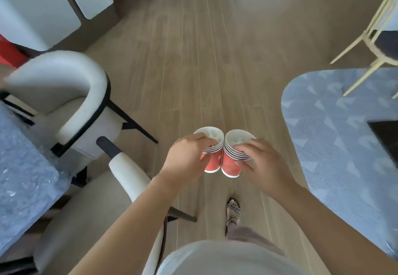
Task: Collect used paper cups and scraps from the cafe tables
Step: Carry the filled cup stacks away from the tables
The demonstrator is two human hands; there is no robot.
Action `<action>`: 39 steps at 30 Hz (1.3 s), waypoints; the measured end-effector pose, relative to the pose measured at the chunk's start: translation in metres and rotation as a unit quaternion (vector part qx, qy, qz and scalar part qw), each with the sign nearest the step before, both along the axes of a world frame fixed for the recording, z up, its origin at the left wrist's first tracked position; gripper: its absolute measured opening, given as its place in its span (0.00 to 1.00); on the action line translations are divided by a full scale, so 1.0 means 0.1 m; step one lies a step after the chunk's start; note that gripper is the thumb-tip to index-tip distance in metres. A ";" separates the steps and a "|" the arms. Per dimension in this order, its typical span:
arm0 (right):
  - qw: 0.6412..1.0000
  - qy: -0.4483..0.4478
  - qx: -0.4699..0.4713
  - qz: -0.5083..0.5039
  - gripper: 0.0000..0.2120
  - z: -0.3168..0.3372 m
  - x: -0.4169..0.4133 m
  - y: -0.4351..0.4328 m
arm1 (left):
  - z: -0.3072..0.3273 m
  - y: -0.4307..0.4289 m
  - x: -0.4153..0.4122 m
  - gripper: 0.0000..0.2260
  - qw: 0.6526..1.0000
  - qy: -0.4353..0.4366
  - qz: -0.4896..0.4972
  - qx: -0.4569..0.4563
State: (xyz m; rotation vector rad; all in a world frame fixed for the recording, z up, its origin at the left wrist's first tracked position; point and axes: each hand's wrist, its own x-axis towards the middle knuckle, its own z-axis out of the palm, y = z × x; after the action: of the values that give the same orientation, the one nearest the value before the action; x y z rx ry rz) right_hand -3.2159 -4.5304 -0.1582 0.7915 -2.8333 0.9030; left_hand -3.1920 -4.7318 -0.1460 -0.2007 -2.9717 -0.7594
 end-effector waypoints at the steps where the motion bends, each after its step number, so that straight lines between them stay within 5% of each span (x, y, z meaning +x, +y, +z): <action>1: 1.000 0.009 0.007 0.015 0.19 0.00 -0.29 0.02 | 0.00 0.02 -0.25 0.15 1.000 0.000 0.014 -0.001; 7: 0.995 0.064 0.009 0.078 0.16 0.05 -1.79 -0.04 | 0.04 0.03 -1.59 0.13 0.998 -0.011 0.061 -0.014; 17: 0.991 0.024 -0.011 0.133 0.17 -0.07 -3.85 -0.82 | -0.07 -0.69 -3.31 0.14 0.988 -0.012 0.155 0.008; 39: 0.997 0.025 -0.037 0.069 0.15 -0.26 -9.32 -2.72 | -0.06 -2.68 -9.00 0.14 0.995 0.001 0.075 -0.059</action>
State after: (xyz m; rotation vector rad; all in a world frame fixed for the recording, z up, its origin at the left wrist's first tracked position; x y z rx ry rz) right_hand -4.1480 -4.8022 -0.1839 0.9973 -2.7116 0.9845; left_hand -4.0915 -5.0000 -0.1519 0.0163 -2.9889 -0.5680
